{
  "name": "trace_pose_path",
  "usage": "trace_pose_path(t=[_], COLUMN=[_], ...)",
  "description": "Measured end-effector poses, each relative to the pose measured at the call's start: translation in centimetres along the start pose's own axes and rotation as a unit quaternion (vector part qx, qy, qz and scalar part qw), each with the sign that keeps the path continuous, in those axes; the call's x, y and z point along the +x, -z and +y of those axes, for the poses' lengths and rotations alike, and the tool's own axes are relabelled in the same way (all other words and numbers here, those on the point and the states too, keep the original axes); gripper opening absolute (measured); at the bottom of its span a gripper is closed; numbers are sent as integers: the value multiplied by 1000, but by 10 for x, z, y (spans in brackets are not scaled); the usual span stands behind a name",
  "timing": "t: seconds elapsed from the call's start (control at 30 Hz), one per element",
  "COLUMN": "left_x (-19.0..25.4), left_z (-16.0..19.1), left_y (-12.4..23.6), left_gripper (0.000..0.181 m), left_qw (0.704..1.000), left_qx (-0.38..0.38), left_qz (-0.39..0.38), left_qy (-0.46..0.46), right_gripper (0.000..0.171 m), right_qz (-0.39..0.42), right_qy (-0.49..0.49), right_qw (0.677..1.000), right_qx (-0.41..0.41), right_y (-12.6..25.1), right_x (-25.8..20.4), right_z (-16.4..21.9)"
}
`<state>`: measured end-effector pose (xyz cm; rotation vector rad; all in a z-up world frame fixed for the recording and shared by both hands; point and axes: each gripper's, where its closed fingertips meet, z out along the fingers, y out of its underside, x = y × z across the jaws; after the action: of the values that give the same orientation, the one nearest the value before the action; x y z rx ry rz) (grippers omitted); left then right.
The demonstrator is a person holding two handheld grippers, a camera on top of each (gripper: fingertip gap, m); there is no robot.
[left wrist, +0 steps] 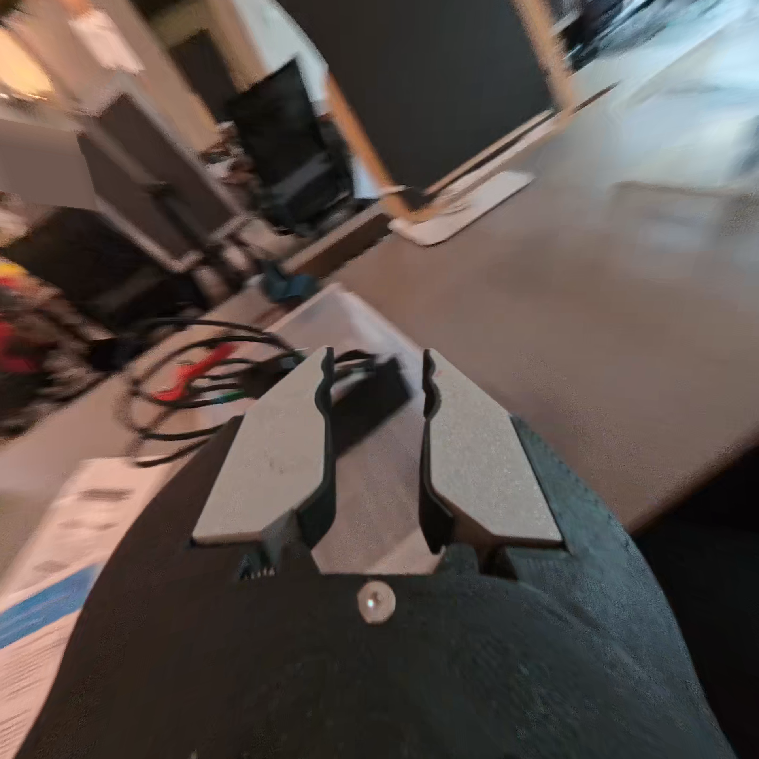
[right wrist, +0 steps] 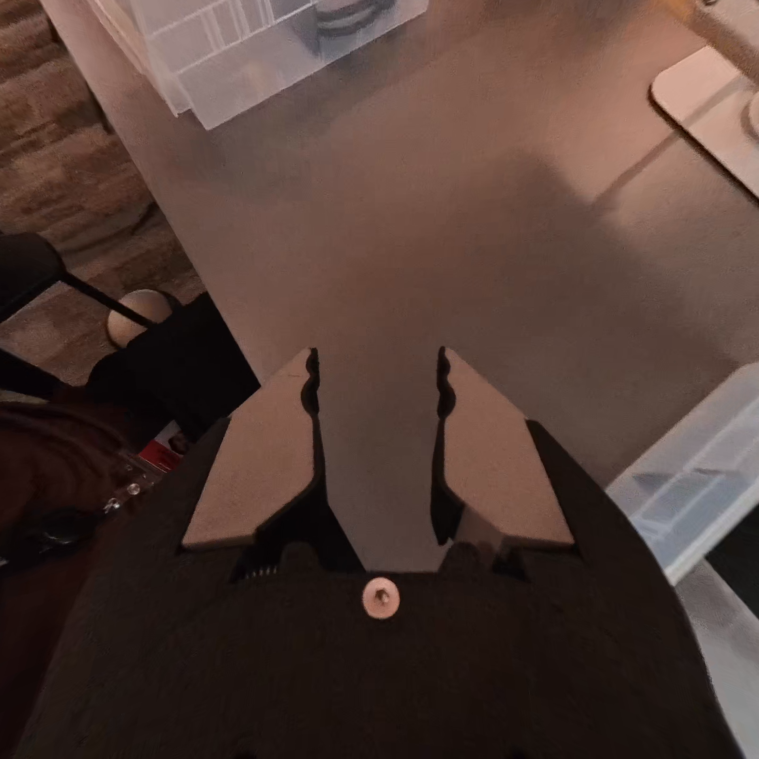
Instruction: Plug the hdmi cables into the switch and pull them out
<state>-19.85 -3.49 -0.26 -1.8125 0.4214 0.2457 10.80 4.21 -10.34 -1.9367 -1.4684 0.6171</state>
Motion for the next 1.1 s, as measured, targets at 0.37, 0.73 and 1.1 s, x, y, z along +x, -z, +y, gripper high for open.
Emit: trace_pose_path(t=[0.37, 0.73, 1.1], left_x=[-118, -145, -131], left_z=[101, 74, -144], left_y=[-140, -130, -66], left_gripper=[49, 14, 12], left_qw=[910, 875, 953], left_qx=[-324, -383, -98], left_qz=[44, 7, -152], left_qy=[-254, -297, -243], right_gripper=[48, 46, 45], right_qz=[-25, -25, -49], right_qy=[14, 14, 14], right_qw=[1000, 999, 994], right_qx=[-4, 17, 93], right_y=[-28, -7, 28], right_x=[5, 14, -6], right_z=[1, 2, -25])
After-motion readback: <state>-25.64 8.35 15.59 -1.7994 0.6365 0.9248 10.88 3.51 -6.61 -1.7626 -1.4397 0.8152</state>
